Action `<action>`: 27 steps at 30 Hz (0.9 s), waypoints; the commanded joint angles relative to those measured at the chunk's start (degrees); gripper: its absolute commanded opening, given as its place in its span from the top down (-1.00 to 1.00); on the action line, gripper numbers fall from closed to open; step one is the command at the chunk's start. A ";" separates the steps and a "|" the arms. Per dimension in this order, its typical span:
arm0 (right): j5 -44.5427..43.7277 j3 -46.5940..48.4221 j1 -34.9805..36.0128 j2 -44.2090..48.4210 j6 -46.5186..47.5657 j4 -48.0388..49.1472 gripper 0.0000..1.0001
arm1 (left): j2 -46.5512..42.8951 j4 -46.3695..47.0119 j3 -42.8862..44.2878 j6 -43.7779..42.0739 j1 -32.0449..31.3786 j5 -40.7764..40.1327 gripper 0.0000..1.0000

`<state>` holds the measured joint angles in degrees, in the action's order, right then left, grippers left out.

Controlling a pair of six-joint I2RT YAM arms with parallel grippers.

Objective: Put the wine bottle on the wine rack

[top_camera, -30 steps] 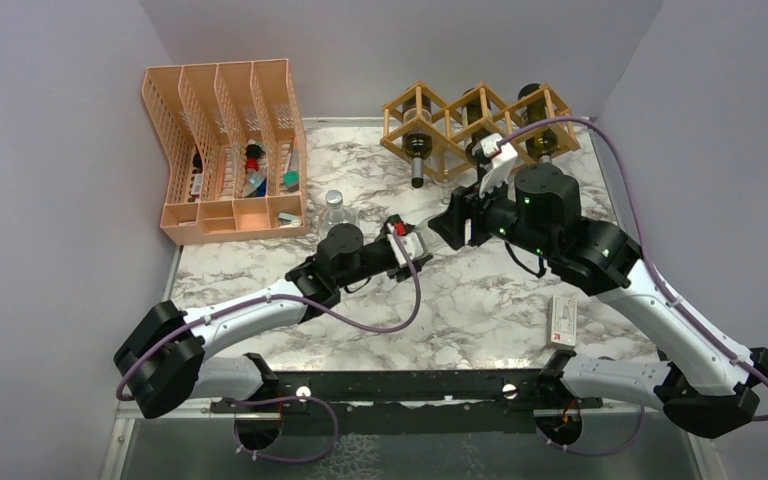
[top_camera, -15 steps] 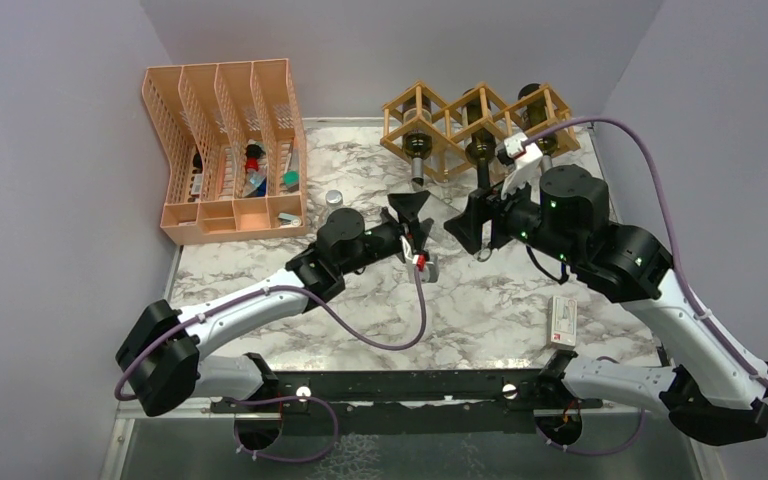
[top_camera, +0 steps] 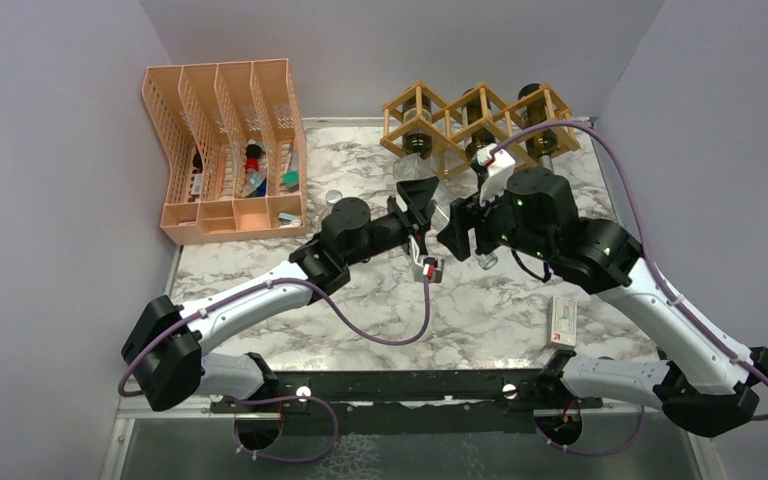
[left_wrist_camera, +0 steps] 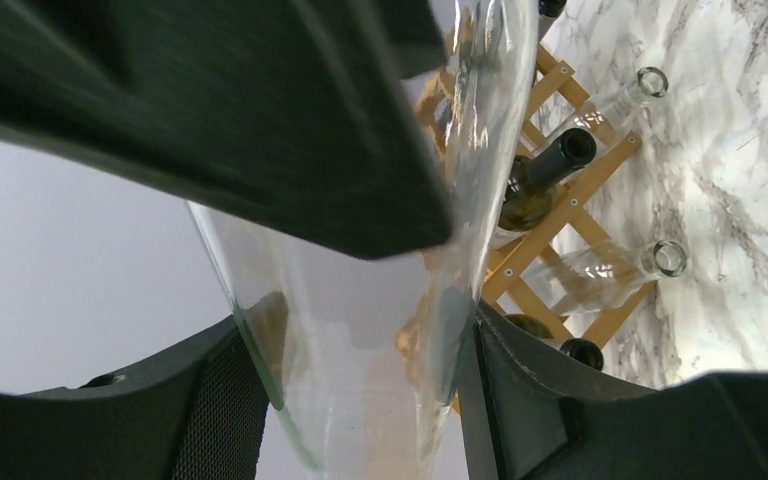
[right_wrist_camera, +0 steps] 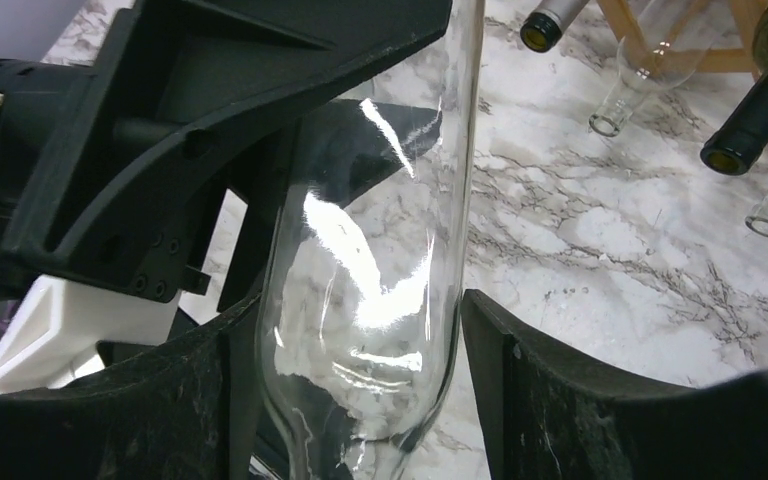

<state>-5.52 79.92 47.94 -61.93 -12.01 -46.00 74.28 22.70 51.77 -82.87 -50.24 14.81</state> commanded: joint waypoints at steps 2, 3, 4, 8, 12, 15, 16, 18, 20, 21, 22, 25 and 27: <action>-2.37 -1.16 0.31 -1.68 -0.89 -0.67 -0.37 | -0.20 2.29 3.53 -3.78 0.02 0.95 1.00; -2.53 -1.50 0.31 -1.76 -1.12 -0.52 -0.35 | -0.14 2.27 3.56 -3.79 -0.03 0.78 1.00; -2.79 -1.72 0.31 -1.92 -1.29 -0.43 -0.32 | -0.12 2.22 3.59 -3.80 0.00 0.64 1.00; -3.91 -2.61 0.31 -2.25 -2.11 0.33 0.15 | -0.24 2.17 3.33 -3.31 -0.03 0.07 1.00; -6.54 -2.83 0.31 -1.86 -2.31 1.10 0.79 | -0.57 2.17 2.68 -2.03 0.03 -1.44 0.87; -9.10 -2.99 0.25 -1.17 -2.32 2.23 0.98 | -1.15 2.24 1.71 -1.20 -0.01 -1.88 0.20; -10.15 -3.14 0.28 -0.78 -2.32 2.76 0.98 | -1.38 2.26 1.36 -0.74 0.02 -1.89 -0.03; -12.60 -3.33 0.31 0.27 -2.14 4.12 0.98 | -1.62 2.26 0.88 0.60 -0.03 -2.25 -0.85; -15.49 -3.48 0.31 1.24 -2.06 5.72 0.98 | -2.12 2.26 0.60 2.61 -0.05 -2.47 -0.98; -17.12 -3.39 0.31 1.52 -2.05 6.47 0.98 | -2.52 2.31 0.35 3.29 -0.09 -2.64 -0.98; -18.59 -3.34 0.31 1.72 -1.93 7.23 0.98 | -3.07 2.27 0.07 4.11 -0.12 -2.67 -0.98; -24.14 -2.65 0.28 1.35 -1.27 9.28 0.98 | -5.16 2.26 -0.61 8.37 -0.12 -2.89 -0.98; -27.60 -2.02 0.22 0.39 0.14 10.99 0.98 | -6.64 2.26 -1.09 11.76 -0.09 -3.50 -0.98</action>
<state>-21.63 75.79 48.36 -62.22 -13.47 -44.01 71.55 22.70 51.83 -78.87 -50.26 12.56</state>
